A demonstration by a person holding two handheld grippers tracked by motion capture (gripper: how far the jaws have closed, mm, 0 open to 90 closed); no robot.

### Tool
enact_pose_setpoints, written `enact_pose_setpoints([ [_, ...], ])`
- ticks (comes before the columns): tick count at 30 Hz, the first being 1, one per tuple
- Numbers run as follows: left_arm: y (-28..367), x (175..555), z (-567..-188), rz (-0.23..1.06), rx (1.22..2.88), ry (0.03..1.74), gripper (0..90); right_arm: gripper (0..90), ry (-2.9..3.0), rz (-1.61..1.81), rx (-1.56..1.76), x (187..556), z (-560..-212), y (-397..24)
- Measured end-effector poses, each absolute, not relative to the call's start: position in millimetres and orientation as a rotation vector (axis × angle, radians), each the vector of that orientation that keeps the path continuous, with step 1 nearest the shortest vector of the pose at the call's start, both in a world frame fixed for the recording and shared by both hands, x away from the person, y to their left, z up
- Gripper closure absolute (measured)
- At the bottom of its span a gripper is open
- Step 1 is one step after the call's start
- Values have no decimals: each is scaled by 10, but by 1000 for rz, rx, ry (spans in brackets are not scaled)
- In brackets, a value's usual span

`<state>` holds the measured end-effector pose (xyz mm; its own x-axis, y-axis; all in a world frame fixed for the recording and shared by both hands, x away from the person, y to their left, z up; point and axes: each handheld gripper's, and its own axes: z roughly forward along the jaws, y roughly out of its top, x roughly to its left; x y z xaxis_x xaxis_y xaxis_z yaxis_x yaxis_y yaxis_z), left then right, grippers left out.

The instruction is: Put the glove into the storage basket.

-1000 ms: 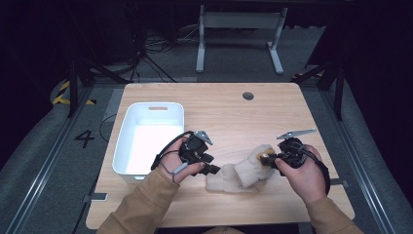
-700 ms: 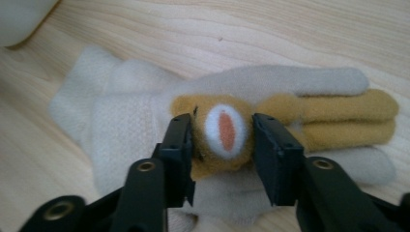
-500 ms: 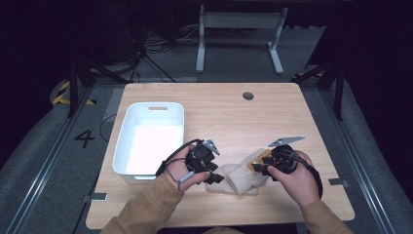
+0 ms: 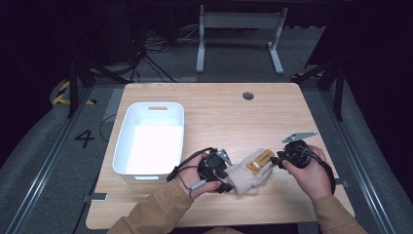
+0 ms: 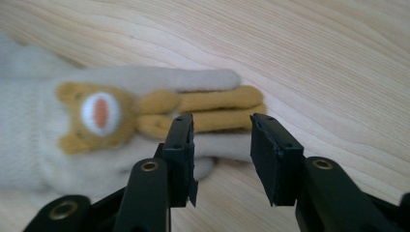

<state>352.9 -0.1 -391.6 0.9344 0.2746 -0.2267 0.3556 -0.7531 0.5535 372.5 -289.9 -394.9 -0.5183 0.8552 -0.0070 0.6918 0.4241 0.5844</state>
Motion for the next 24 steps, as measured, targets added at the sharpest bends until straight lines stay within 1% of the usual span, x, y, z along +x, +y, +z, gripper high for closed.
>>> enact_pose_setpoints([
  [6,-69,3528,-3964,-160,2466,435,503,596,2371,748,1351,3899,-4065,-3001],
  [16,-141,3526,-4019,-139,2471,427,503,592,2378,710,1393,4189,-4223,-2932],
  [22,-180,3510,-4060,-141,2487,417,502,593,2417,641,1414,4235,-4328,-2903],
  [24,-187,3514,-4076,-116,2498,415,501,600,2422,637,1419,4225,-4349,-2906],
])
